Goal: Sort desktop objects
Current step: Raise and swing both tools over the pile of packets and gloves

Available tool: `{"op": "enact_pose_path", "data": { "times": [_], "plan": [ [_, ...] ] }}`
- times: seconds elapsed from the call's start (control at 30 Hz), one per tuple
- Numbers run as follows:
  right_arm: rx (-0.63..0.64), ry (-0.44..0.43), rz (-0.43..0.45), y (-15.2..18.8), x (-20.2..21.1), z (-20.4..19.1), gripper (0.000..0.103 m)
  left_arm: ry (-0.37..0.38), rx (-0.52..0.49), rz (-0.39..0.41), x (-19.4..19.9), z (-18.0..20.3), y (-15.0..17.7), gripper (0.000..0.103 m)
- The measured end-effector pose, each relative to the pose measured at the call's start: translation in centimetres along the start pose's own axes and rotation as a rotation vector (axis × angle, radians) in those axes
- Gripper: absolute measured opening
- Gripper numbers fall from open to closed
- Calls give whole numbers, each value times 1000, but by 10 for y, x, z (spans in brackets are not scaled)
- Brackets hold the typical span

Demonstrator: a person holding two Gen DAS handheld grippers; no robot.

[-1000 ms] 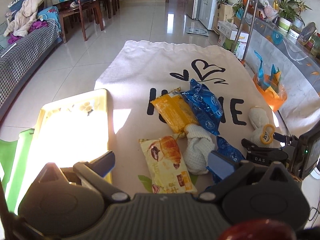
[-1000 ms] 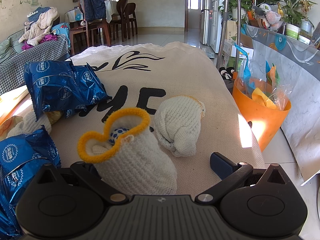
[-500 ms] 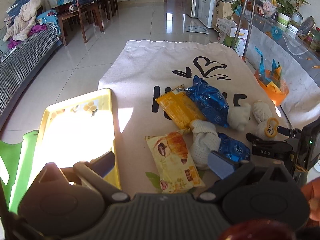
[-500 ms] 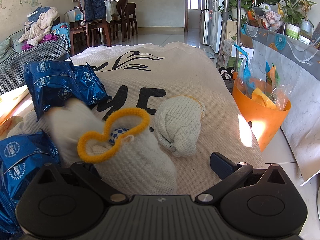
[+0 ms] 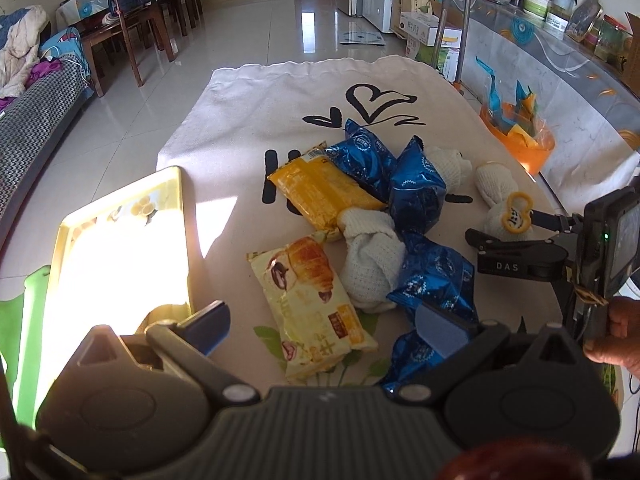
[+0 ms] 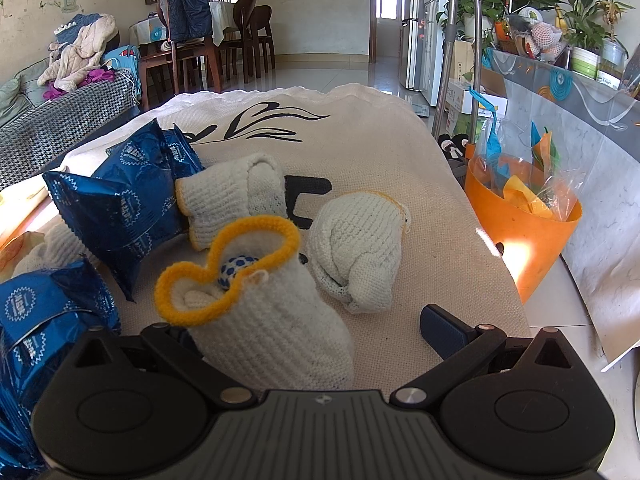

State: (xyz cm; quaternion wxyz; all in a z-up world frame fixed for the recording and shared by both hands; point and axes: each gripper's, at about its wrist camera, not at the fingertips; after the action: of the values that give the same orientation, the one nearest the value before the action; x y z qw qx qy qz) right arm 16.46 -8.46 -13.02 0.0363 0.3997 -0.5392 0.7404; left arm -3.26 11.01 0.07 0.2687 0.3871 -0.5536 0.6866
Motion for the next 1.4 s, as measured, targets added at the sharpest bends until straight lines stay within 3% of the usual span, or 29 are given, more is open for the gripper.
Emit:
{"op": "enact_pose_path", "data": {
  "times": [0.17, 0.3, 0.53, 0.73, 0.83, 1.03, 1.23, 1.4],
  "plan": [
    [-6, 3, -1, 0, 0, -1, 103, 7, -11, -19, -8, 4, 4, 102],
    [-71, 93, -36, 3, 11, -9, 103, 20, -24, -32, -16, 10, 6, 102],
    [-118, 140, -347, -20, 14, -16, 103, 25, -82, -27, -14, 24, 17, 102],
    [-119, 239, -490, -16, 33, -18, 103, 16, -68, -55, -8, 28, 36, 102],
    [-64, 280, -476, -20, 51, -20, 103, 11, -28, -73, -3, 24, 49, 102],
    [-77, 284, -429, -30, 94, -24, 103, 2, 19, -88, 11, 25, 64, 102],
    [-105, 240, -353, -34, 136, -36, 103, -15, -9, -67, 33, 40, 69, 102],
    [-146, 227, -359, -29, 154, -32, 103, -13, -37, -59, 49, 58, 76, 102]
  ]
}}
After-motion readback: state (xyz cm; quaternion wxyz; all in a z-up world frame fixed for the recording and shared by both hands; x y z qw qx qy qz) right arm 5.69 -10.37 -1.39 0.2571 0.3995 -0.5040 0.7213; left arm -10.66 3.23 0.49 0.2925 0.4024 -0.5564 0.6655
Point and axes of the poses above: each gripper's, at about its wrist camera, not at the fingertips, and x roughly against the way its jaws point, z to its right, y to its underside, and after that the axes turned 8 degrees about y, right-handed
